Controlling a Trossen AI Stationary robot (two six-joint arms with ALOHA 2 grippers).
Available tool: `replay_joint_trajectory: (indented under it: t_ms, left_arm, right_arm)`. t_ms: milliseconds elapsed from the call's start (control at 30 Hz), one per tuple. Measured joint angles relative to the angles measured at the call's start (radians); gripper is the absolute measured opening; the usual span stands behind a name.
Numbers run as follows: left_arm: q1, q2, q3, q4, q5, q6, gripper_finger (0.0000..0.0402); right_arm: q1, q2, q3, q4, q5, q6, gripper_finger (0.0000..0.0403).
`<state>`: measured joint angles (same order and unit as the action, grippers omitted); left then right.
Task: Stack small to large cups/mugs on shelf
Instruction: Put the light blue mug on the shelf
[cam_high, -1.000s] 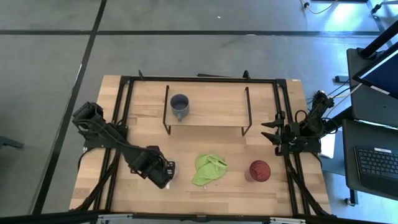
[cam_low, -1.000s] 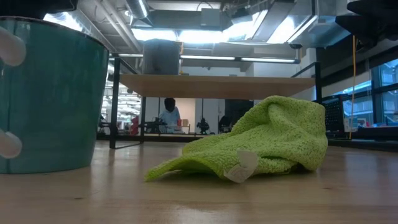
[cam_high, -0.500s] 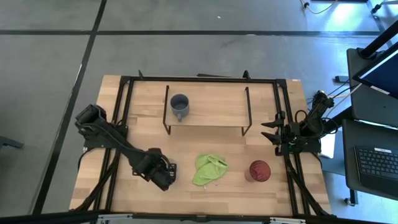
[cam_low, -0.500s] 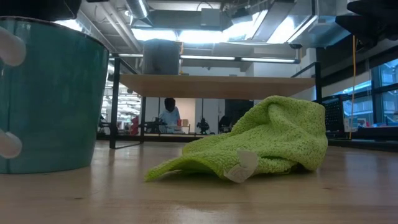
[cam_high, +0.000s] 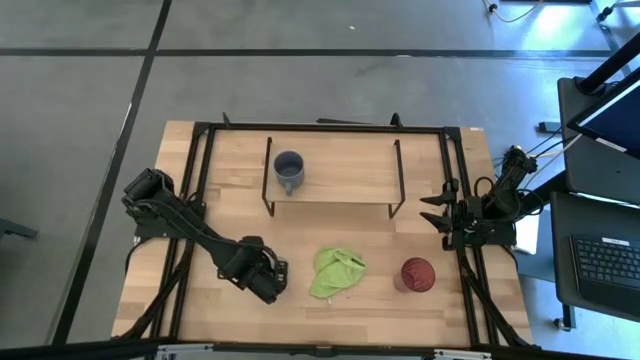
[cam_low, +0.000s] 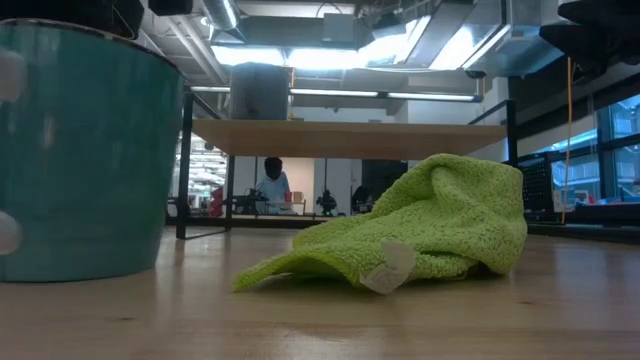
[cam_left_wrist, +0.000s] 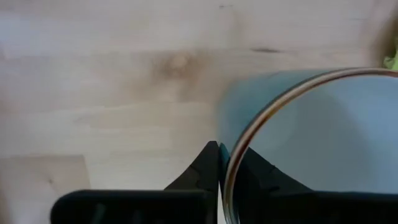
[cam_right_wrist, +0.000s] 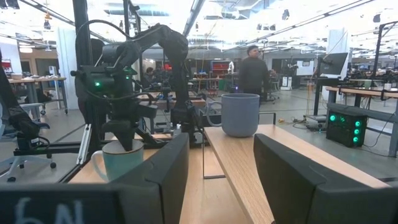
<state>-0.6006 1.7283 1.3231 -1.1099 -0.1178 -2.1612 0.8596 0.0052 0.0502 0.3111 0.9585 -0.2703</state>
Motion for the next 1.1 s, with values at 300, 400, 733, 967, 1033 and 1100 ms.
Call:
replay_joint_trajectory:
  t_ms: [300, 400, 733, 967, 1033, 1100]
  left_arm:
    - [0.047, -0.001, 0.038, 0.000, 0.031, 0.119, 0.0018]
    - [0.080, -0.011, 0.123, -0.016, 0.034, 0.215, 0.0018]
    - [0.216, -0.014, 0.502, -0.359, -0.010, 0.509, 0.0018]
    - [0.341, -0.012, 0.629, -0.363, -0.011, 0.731, 0.0018]
    - [0.372, -0.010, 0.641, -0.332, -0.005, 0.779, 0.0018]
    - [0.405, 0.001, 0.652, -0.324, 0.004, 0.824, 0.0018]
  right_arm:
    - [0.000, 0.000, 0.000, 0.000, 0.000, 0.000, 0.0181]
    - [0.000, 0.000, 0.000, 0.000, 0.000, 0.000, 0.0181]
    - [0.000, 0.000, 0.000, 0.000, 0.000, 0.000, 0.0181]
    - [0.000, 0.000, 0.000, -0.001, 0.000, 0.000, 0.0181]
    - [0.000, 0.000, 0.000, -0.001, 0.000, 0.000, 0.0181]
    - [0.000, 0.000, 0.000, 0.000, 0.000, 0.000, 0.0181]
